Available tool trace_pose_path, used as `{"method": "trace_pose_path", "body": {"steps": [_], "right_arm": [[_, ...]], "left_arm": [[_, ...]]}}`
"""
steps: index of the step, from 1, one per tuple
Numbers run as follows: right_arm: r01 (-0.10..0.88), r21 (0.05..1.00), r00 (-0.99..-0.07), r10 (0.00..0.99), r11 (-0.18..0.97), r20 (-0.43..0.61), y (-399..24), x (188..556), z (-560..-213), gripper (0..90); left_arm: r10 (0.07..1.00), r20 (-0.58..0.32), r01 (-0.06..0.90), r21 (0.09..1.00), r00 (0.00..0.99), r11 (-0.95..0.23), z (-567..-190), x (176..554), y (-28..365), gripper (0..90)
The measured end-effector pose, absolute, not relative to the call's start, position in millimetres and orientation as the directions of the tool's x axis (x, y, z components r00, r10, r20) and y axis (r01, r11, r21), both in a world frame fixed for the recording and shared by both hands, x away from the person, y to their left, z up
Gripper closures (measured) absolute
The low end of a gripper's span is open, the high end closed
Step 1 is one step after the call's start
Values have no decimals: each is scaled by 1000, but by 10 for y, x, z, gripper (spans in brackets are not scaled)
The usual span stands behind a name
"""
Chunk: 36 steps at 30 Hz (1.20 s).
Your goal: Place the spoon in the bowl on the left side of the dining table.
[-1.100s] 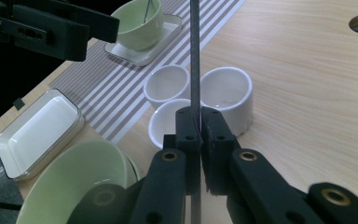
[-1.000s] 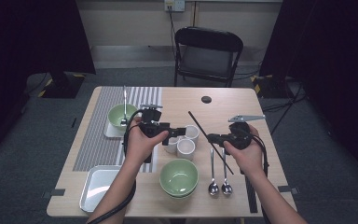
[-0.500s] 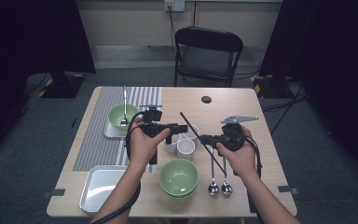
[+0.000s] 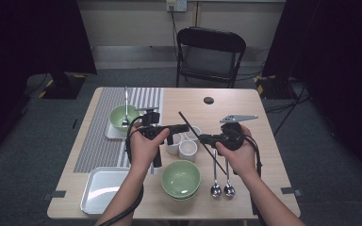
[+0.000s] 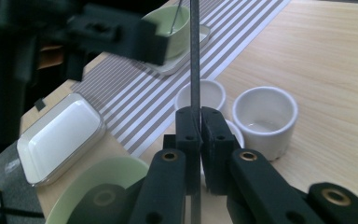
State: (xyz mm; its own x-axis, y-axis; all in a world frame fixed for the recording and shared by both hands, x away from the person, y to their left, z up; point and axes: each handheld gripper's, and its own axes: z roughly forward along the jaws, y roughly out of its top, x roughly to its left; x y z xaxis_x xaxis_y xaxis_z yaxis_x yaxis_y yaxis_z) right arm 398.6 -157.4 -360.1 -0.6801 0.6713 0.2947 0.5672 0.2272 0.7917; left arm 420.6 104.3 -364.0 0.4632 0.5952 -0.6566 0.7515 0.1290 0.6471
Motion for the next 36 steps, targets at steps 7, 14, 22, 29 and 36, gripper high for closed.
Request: {"method": "trace_pose_path", "body": {"steps": [7, 14, 22, 29, 36], "right_arm": [[575, 803, -632, 708, 156, 315, -1660, 4122, -3540, 869], [562, 817, -616, 724, 129, 310, -1609, 4221, -3478, 869], [545, 831, -609, 733, 109, 303, -1431, 4263, -3414, 869], [519, 848, -617, 732, 102, 289, -1308, 4251, -3399, 869], [522, 848, -612, 731, 86, 302, -1252, 4227, -3396, 869]], "left_arm": [[599, -623, 756, 654, 504, 44, -3678, 4110, 954, 500], [566, -646, 774, 633, 512, 22, -3753, 4095, 815, 488], [548, -652, 779, 627, 524, 1, -3790, 4098, 694, 509], [518, -667, 779, 627, 536, 1, -3787, 4060, 603, 538], [531, -647, 767, 642, 547, -7, -3806, 4078, 537, 646]]}}
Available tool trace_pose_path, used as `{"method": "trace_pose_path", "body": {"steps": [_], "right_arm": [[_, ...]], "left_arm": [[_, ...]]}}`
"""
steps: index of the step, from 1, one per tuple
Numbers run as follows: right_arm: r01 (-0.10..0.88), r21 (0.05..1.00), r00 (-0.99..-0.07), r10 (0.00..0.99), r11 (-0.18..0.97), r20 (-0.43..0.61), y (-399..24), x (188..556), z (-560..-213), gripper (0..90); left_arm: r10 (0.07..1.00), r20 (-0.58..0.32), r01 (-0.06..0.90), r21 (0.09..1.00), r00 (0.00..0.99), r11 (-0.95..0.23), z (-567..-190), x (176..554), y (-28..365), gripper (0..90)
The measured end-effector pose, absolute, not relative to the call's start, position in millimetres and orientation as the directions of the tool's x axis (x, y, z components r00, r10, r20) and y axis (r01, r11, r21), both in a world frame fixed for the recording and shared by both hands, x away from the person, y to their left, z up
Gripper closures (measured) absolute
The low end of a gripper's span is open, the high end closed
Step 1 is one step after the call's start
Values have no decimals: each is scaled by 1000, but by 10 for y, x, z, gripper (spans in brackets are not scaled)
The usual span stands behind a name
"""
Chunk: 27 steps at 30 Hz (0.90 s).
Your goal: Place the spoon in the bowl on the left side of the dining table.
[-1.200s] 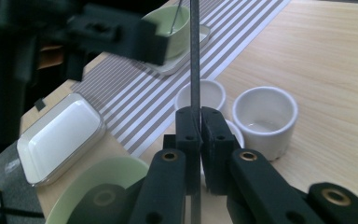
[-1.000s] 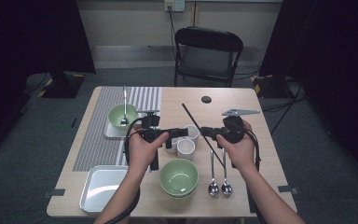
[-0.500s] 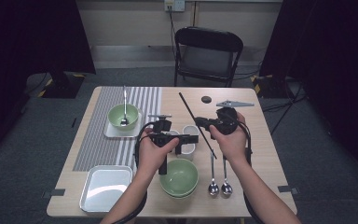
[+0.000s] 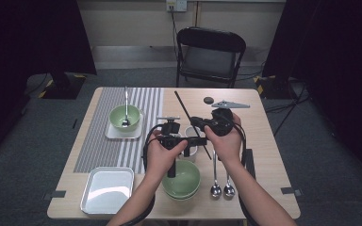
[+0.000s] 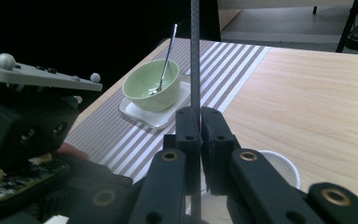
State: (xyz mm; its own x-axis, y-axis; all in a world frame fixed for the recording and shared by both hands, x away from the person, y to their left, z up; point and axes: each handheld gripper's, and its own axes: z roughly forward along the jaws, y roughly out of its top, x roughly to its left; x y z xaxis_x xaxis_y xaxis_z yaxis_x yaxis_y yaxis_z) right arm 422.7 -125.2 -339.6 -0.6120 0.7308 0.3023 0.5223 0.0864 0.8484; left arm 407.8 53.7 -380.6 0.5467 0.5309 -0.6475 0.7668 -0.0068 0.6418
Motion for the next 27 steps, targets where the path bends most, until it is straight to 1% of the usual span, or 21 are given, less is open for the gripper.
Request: {"method": "trace_pose_path", "body": {"steps": [2, 4, 5, 6, 8, 10, 11, 12, 13, 14, 15, 17, 18, 20, 22, 24, 27], "right_arm": [[536, 842, -602, 730, 69, 323, -1253, 4236, -3408, 869], [540, 840, -597, 731, 60, 331, -1262, 4242, -3407, 869], [545, 837, -594, 730, 54, 339, -1269, 4246, -3407, 869], [547, 836, -592, 728, 48, 346, -1278, 4250, -3407, 868], [557, 830, -588, 721, 32, 367, -1301, 4252, -3401, 867], [558, 829, -590, 713, 21, 380, -1326, 4248, -3383, 865], [560, 828, -592, 708, 17, 386, -1336, 4245, -3370, 863], [557, 830, -596, 707, 22, 381, -1344, 4241, -3357, 861], [554, 832, -601, 708, 32, 372, -1346, 4241, -3347, 839], [563, 826, -597, 706, 30, 381, -1346, 4242, -3345, 824], [574, 819, -599, 692, 22, 402, -1346, 4243, -3349, 814], [567, 823, -603, 704, 47, 375, -1324, 4231, -3339, 792], [563, 825, -603, 708, 52, 367, -1318, 4227, -3334, 788], [563, 824, -607, 706, 56, 366, -1310, 4236, -3334, 746], [567, 821, -606, 706, 60, 367, -1308, 4244, -3337, 747], [568, 820, -607, 707, 65, 364, -1307, 4248, -3339, 732], [569, 820, -604, 713, 70, 358, -1312, 4257, -3353, 700]], "left_arm": [[516, -665, 778, 628, 540, -4, -3831, 4081, 495, 665], [529, -653, 780, 626, 542, -26, -3835, 4077, 484, 741], [525, -666, 789, 614, 530, -18, -3838, 4077, 483, 777], [525, -669, 792, 610, 526, -16, -3842, 4080, 490, 792], [566, -654, 804, 595, 502, -26, -3836, 4079, 510, 824], [573, -662, 816, 578, 484, -20, -3835, 4087, 544, 854], [583, -650, 811, 584, 488, -28, -3829, 4087, 565, 864], [587, -643, 809, 587, 492, -35, -3819, 4083, 579, 865], [591, -646, 816, 577, 483, -36, -3809, 4075, 586, 866], [588, -655, 822, 568, 474, -30, -3802, 4068, 591, 866], [597, -646, 820, 572, 476, -36, -3786, 4063, 605, 867], [586, -662, 827, 562, 467, -24, -3771, 4056, 615, 867], [587, -650, 817, 575, 483, -36, -3768, 4061, 633, 867], [591, -637, 810, 584, 495, -49, -3761, 4056, 649, 867], [589, -638, 811, 583, 495, -50, -3764, 4050, 665, 867], [580, -651, 816, 576, 490, -42, -3773, 4049, 677, 867], [577, -647, 811, 583, 499, -48, -3787, 4048, 694, 867]]}}
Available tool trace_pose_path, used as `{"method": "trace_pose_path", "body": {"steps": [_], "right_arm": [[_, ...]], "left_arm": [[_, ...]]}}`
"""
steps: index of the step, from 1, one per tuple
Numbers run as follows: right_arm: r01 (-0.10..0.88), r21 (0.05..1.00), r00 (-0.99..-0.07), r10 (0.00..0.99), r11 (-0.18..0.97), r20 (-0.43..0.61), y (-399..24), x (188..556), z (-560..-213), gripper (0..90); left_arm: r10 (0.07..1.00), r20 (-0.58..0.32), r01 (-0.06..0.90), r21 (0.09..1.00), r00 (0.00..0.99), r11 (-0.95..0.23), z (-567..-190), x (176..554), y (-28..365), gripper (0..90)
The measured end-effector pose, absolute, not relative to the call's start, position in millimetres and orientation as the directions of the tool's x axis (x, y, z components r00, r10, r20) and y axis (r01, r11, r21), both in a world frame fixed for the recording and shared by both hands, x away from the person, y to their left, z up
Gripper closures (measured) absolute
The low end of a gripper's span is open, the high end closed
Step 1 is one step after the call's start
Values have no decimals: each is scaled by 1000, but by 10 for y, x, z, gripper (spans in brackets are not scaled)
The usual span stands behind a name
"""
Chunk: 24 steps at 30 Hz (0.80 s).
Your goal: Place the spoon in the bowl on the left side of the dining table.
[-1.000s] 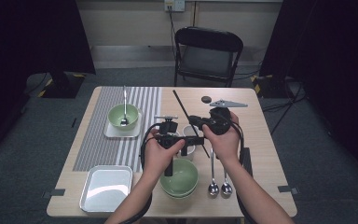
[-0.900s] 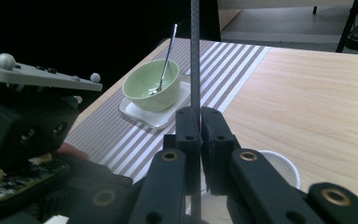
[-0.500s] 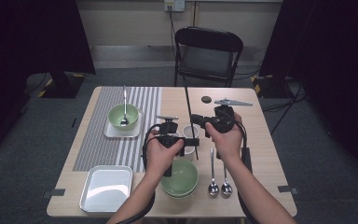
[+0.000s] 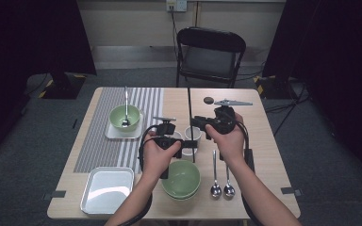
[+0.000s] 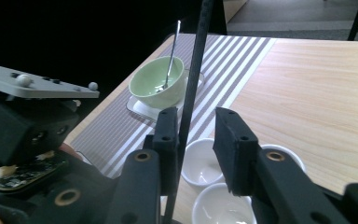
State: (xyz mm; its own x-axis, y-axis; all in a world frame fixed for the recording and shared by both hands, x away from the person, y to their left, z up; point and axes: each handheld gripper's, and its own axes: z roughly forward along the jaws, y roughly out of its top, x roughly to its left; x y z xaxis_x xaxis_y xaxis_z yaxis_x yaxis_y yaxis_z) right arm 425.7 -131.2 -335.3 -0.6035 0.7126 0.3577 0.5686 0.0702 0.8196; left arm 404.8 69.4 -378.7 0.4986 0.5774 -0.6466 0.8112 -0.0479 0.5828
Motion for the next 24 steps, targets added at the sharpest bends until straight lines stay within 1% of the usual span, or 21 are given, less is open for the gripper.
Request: {"method": "trace_pose_path", "body": {"steps": [5, 9, 17, 19, 21, 24], "right_arm": [[572, 817, -599, 719, 76, 353, -1320, 4267, -3377, 688], [561, 823, -587, 745, 92, 317, -1321, 4259, -3387, 691], [560, 823, -574, 760, 94, 304, -1381, 4273, -3412, 679], [563, 821, -571, 763, 94, 303, -1394, 4275, -3422, 640], [564, 821, -563, 768, 86, 307, -1408, 4274, -3428, 571], [536, 840, -576, 764, 86, 290, -1453, 4273, -3421, 500]], "left_arm": [[578, -648, 813, 580, 496, -48, -3798, 4045, 708, 867], [584, -646, 815, 577, 491, -47, -3794, 4047, 710, 868], [587, -636, 807, 588, 501, -53, -3766, 4051, 724, 868], [595, -630, 807, 587, 499, -55, -3768, 4049, 718, 868], [596, -627, 804, 592, 501, -53, -3778, 4057, 733, 868], [603, -630, 809, 586, 489, -43, -3784, 4076, 783, 868]]}}
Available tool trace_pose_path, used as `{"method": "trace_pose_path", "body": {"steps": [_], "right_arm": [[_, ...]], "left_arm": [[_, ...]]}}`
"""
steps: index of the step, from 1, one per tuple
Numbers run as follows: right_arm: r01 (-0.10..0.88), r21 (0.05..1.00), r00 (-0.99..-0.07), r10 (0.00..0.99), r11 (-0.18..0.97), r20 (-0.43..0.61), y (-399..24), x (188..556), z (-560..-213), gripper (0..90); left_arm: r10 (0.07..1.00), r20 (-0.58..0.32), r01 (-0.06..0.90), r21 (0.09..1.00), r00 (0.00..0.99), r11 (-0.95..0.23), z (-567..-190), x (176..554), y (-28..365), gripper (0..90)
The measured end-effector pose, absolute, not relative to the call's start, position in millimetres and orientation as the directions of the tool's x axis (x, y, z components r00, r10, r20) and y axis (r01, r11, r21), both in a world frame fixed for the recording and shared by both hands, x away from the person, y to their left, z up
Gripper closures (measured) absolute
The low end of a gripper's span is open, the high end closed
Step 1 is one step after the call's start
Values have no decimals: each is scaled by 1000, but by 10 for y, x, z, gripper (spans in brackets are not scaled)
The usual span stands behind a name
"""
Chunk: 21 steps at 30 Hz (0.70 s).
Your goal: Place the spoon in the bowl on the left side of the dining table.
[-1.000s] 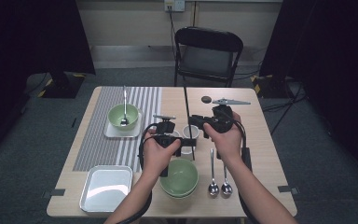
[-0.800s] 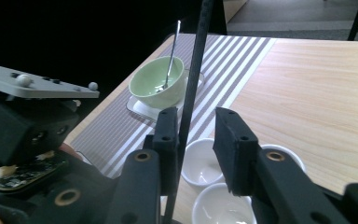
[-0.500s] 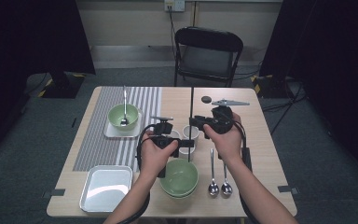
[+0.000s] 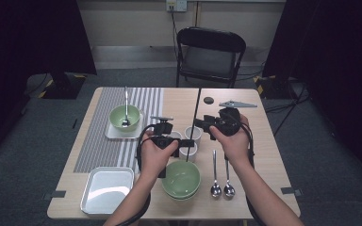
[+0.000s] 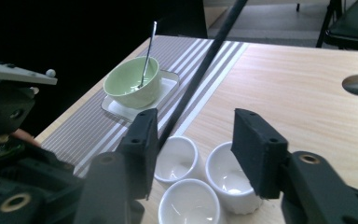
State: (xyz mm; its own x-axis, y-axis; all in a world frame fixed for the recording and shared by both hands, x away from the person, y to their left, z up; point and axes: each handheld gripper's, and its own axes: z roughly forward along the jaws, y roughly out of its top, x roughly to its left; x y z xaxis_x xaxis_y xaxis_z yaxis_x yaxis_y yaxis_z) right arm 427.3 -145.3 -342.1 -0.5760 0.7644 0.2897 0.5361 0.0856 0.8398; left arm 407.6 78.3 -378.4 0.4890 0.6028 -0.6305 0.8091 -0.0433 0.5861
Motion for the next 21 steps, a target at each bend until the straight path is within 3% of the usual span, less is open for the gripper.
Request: {"method": "trace_pose_path", "body": {"steps": [5, 21], "right_arm": [[512, 850, -598, 763, 125, 248, -1574, 4257, -3422, 378], [473, 851, -653, 739, 227, 166, -1964, 4115, -3720, 255]], "left_arm": [[625, -619, 806, 591, 476, -29, -3776, 4091, 878, 867], [668, -597, 804, 594, 446, -6, -3765, 4124, 1117, 867]]}}
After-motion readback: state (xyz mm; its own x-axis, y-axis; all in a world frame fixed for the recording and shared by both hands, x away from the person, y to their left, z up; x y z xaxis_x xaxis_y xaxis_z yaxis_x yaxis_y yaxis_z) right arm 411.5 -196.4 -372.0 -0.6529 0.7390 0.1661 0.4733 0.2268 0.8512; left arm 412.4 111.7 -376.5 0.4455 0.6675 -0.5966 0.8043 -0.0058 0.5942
